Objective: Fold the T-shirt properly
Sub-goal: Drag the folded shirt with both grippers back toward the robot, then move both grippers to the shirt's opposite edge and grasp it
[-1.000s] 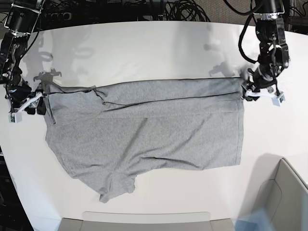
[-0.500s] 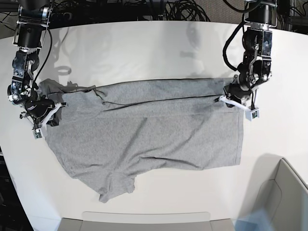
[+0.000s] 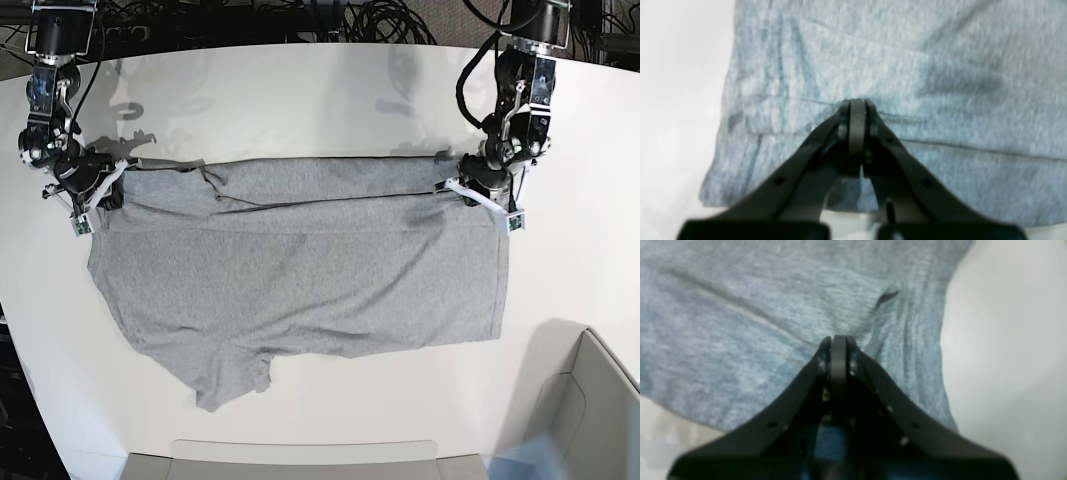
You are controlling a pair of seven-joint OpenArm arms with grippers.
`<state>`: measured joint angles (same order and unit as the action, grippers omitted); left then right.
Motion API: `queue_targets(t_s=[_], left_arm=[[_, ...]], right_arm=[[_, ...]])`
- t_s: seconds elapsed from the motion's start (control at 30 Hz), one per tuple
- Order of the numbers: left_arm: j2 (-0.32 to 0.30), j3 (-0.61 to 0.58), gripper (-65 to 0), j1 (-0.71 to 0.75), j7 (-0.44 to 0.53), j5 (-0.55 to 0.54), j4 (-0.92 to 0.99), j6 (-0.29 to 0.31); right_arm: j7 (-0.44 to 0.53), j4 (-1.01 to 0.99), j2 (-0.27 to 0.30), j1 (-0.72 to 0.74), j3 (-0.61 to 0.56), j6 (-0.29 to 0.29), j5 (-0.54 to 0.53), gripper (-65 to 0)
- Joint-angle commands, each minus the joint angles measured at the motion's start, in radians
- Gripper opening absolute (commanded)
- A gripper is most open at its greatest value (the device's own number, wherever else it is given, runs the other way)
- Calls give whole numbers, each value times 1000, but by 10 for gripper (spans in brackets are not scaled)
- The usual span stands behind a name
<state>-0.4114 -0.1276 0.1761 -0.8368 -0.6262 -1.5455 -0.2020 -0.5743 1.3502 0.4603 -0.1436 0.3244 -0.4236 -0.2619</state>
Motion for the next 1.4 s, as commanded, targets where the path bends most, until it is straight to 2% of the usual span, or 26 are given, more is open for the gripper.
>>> queue_targets(t_s=[0.0, 0.1, 0.37, 0.53, 0.67, 0.73, 0.8, 0.9, 1.0, 1.17, 1.37], left_arm=[[-5, -2, -650, 46, -115, -1, -10, -24], [-7, -2, -650, 122, -132, -1, -68, -27], [-11, -2, -650, 310, -134, -1, -206, -34], [-51, 1, -650, 386, -134, -1, -273, -34], [-62, 90, -650, 403, -137, -4, -355, -35], [-60, 139, -650, 399, -175, -4, -379, -35], [-60, 179, -650, 394, -217, -4, -404, -35], [-60, 219, -650, 371, -238, -4, -454, -35], [-60, 240, -650, 331, -238, -4, -468, -35], [-57, 231, -650, 247, -229, -4, -461, -34], [18, 230, -650, 113, -226, -4, -407, -27]], right_arm=[[-52, 19, 16, -29, 15, -8, 22, -650], [-52, 58, 10, -90, 68, -10, 22, -650], [-52, 177, 12, -276, 106, -10, 22, -650], [-52, 243, 12, -370, 118, -10, 20, -650], [-54, 266, 13, -370, 183, -10, -78, -650], [-54, 268, 18, -368, 213, -10, -144, -650], [-56, 286, 39, -347, 227, -10, -175, -650], [-112, 335, 51, -322, 238, -10, -179, -650], [-158, 401, 44, -284, 284, -11, -179, -650], [-175, 407, 47, -159, 290, -11, -179, -650], [-177, 260, 56, 68, 193, -68, -175, -650]])
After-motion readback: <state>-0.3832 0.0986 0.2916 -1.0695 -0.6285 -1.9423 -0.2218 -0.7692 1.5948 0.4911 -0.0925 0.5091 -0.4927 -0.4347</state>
